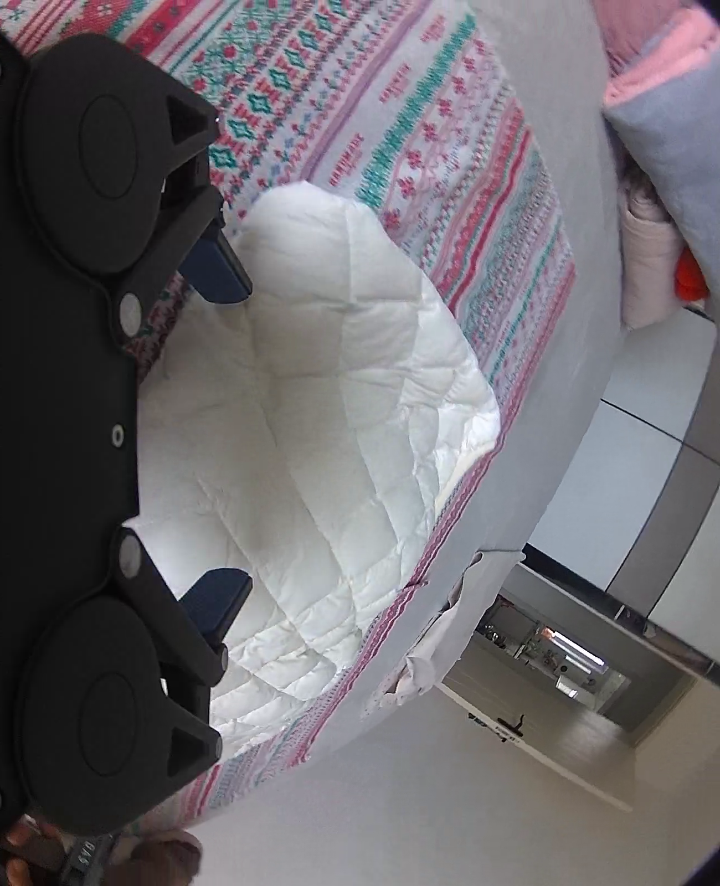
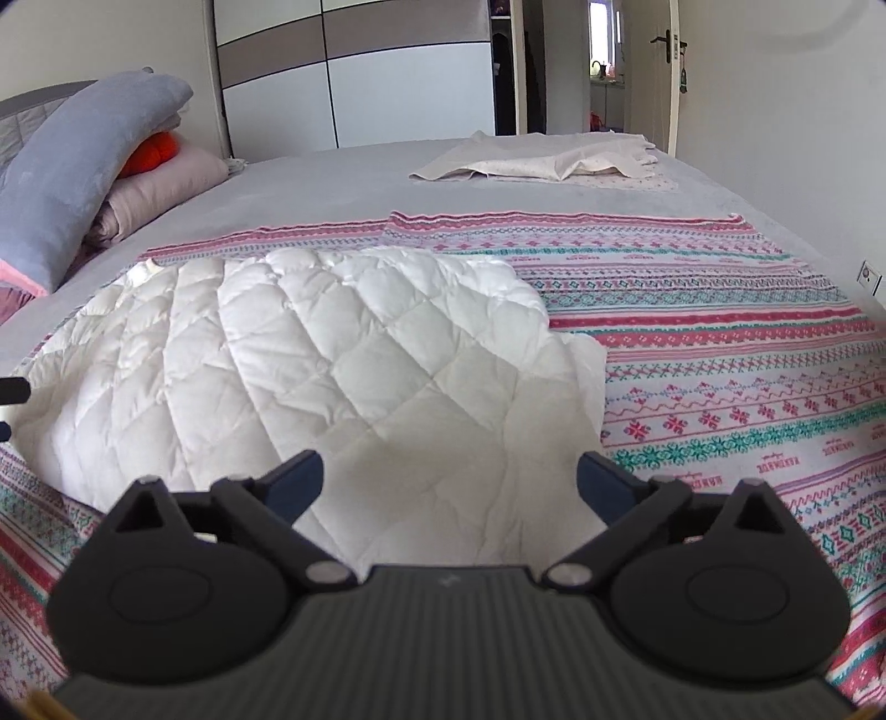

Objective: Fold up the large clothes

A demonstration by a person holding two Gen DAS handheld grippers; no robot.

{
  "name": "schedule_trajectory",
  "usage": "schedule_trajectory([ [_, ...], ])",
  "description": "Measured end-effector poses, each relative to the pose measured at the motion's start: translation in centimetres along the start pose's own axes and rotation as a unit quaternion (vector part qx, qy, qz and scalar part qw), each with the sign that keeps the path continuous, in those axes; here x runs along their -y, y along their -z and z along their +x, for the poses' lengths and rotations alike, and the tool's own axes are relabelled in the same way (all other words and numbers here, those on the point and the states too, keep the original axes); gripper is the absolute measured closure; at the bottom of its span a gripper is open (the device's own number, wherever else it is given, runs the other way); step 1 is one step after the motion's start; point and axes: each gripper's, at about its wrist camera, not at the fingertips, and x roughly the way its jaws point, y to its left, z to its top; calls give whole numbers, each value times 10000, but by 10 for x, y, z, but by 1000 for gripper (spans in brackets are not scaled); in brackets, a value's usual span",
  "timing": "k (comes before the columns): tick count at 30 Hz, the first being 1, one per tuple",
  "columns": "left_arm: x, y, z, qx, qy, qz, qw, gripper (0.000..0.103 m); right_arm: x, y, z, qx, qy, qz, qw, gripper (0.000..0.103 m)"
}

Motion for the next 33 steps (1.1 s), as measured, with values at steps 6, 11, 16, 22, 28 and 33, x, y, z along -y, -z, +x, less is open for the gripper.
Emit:
schedule_trajectory([
  [6, -63, 2, 0, -537, 400, -1745, 9824, 0, 14, 2, 0, -80, -45, 439, 9990, 2],
  [11, -82, 7, 7, -377, 708, -2327, 9692, 1, 19, 1, 1, -65, -40, 700, 9975, 1],
  [16, -68, 7, 27, -105, 866, -2217, 9712, 3, 13, 3, 6, -76, 138, 528, 9985, 1],
  [22, -52, 8, 45, 443, 442, -2238, 9726, 26, 19, 3, 8, -31, 212, 566, 9982, 1],
  [28, -53, 10, 50, 865, 85, -2427, 9662, 57, 40, 9, 32, -404, 190, 1082, 9931, 2],
  [33, -47, 6, 48, 914, 36, -2295, 9690, 69, 51, 11, 38, -503, -232, 1681, 9842, 41],
])
